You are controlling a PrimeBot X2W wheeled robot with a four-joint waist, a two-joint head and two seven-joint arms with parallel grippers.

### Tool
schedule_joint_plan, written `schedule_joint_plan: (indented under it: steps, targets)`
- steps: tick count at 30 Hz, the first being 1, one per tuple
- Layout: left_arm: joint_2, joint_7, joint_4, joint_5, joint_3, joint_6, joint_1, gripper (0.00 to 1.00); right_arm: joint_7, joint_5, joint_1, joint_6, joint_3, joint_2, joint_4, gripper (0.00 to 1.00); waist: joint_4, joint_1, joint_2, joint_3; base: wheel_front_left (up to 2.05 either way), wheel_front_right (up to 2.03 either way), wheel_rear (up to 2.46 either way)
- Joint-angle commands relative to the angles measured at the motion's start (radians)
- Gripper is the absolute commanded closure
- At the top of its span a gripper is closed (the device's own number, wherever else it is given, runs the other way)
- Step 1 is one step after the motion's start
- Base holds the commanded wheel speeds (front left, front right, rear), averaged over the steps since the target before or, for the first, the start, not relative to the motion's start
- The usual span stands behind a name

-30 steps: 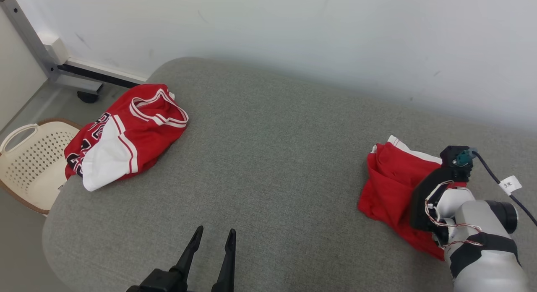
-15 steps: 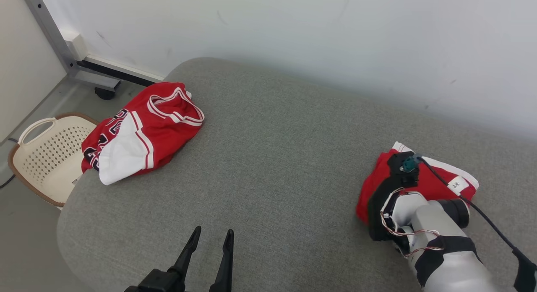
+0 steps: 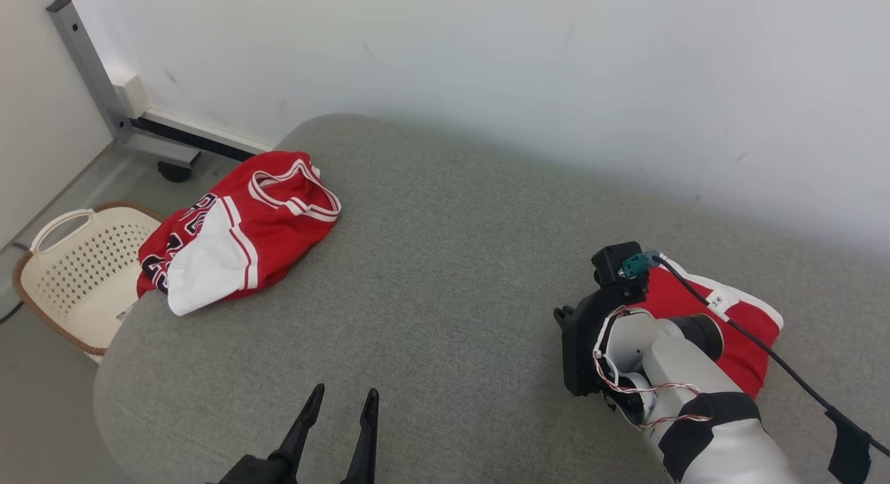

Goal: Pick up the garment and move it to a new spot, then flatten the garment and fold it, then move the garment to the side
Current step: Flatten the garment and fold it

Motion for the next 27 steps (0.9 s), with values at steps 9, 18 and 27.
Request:
schedule_joint_plan:
  steps: [9, 18, 27]
  targets:
    - [0.029, -0.027, -0.020, -0.009, 0.018, -0.005, 0.031, 0.00, -0.107, -0.112, 0.069, -0.002, -0.178, -0.026, -0.061, 0.00, -0.103, 0.0000, 0.0000, -0.049, 0.00, 0.00, 0.00]
    - [0.042, -0.055, -0.032, -0.017, 0.069, -0.016, 0.051, 0.00, -0.250, -0.215, 0.283, -0.002, -0.451, -0.005, -0.323, 0.00, -0.203, 0.0000, 0.0000, -0.064, 0.00, 0.00, 0.00]
    - [0.025, -0.062, -0.054, 0.028, 0.170, -0.023, 0.069, 0.00, -0.393, -0.187, 0.596, -0.002, -0.400, 0.001, -0.687, 0.00, -0.313, 0.0000, 0.0000, -0.046, 0.00, 0.00, 0.00]
